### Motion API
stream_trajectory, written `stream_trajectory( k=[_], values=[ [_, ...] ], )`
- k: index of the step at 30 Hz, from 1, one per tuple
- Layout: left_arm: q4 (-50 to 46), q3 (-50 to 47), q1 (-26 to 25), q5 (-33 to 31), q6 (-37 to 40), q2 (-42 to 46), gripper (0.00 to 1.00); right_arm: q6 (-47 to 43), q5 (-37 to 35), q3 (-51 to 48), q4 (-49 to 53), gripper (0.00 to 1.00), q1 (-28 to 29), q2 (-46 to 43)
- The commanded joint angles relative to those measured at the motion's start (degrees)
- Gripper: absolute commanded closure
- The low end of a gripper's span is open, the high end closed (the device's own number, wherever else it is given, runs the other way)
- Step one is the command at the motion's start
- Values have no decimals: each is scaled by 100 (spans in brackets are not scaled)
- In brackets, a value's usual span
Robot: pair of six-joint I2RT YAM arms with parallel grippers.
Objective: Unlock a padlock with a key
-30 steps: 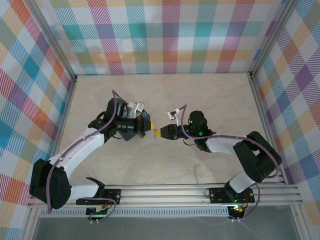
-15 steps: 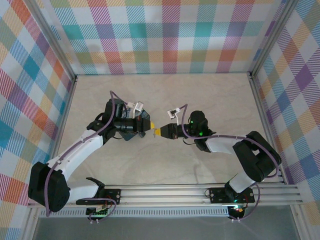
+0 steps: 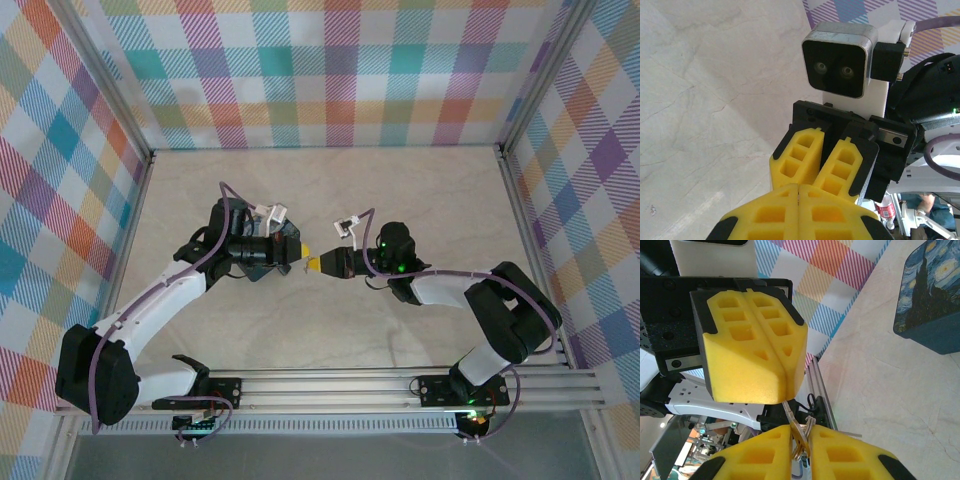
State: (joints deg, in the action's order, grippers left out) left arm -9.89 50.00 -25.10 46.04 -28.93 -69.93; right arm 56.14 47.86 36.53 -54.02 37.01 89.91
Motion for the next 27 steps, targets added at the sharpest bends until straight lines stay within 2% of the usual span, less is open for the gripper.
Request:
stream_trajectory(
  k=[1,4,6,7,9,14,17,27],
  values=[
    [163,-40,-172,390,-12,192,100,-57,-106,113,-185,88,34,-61],
    [112,-9,-188,374,7,223,100,-70,-135,69,-213,92,34,-44],
    [3,54,-188,309,55,232,100,-143,-86,64,-110,91,34,-52],
    [-82,100,-185,283,101,230,100,-219,-59,64,15,88,26,-81],
    [-250,189,-188,216,197,219,100,-448,-97,44,448,75,-3,-200],
    [-317,217,-187,191,257,203,100,-645,-381,-144,946,59,-240,-626],
    [-277,196,-187,170,231,189,100,-620,-339,-41,1018,58,-278,-686],
    [-197,204,-173,80,186,60,100,65,-170,25,-56,61,-129,-24]
  ],
)
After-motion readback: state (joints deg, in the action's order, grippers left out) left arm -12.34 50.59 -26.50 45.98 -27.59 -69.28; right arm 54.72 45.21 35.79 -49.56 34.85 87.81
